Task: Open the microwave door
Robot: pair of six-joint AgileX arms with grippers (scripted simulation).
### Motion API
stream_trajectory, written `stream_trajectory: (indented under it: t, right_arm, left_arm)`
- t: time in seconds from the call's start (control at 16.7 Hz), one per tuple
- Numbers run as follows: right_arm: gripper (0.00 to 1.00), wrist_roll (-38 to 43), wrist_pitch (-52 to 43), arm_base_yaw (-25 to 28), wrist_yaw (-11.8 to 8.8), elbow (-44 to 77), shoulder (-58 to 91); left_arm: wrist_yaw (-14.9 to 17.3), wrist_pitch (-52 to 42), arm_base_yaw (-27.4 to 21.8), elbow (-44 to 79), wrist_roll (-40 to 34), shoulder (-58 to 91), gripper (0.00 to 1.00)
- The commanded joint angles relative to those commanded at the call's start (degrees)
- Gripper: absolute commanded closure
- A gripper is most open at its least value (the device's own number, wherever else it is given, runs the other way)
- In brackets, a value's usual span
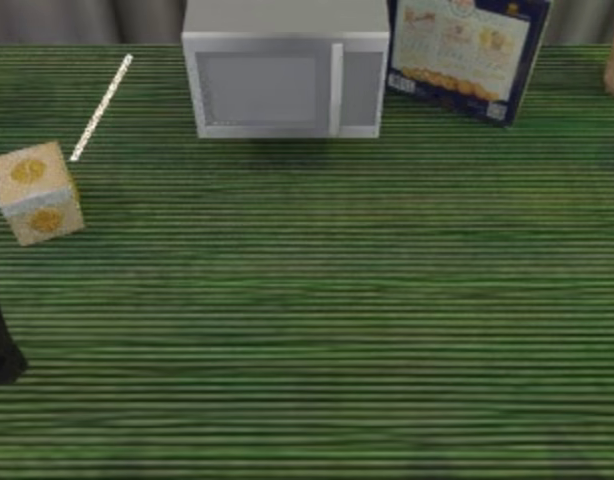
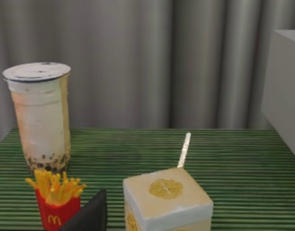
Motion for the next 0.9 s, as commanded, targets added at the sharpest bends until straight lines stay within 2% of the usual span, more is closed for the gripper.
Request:
stream_trajectory:
  t: [0.24, 0.42, 0.66, 0.9]
  right_arm:
    - [0.00, 0.0, 0.0, 0.0, 0.0, 0.0, 0.0]
    - [0.00, 0.0, 0.0, 0.0, 0.0, 0.0, 0.0]
    - [0.00, 0.0, 0.0, 0.0, 0.0, 0.0, 0.0]
    - [0.00, 0.0, 0.0, 0.0, 0.0, 0.0, 0.0]
  left_arm:
    - [-0.4, -0.8, -0.7, 1.7, -0.5, 1.7, 0.00]
    - [-2.2, -4.0, -3.5, 8.7, -2.7, 8.9, 0.00]
    - [-6.0, -10.6, -9.5, 25.1, -7.5, 26.8, 0.00]
    - [-10.4, -18.0, -16.9, 46.9, -13.9, 51.5, 0.00]
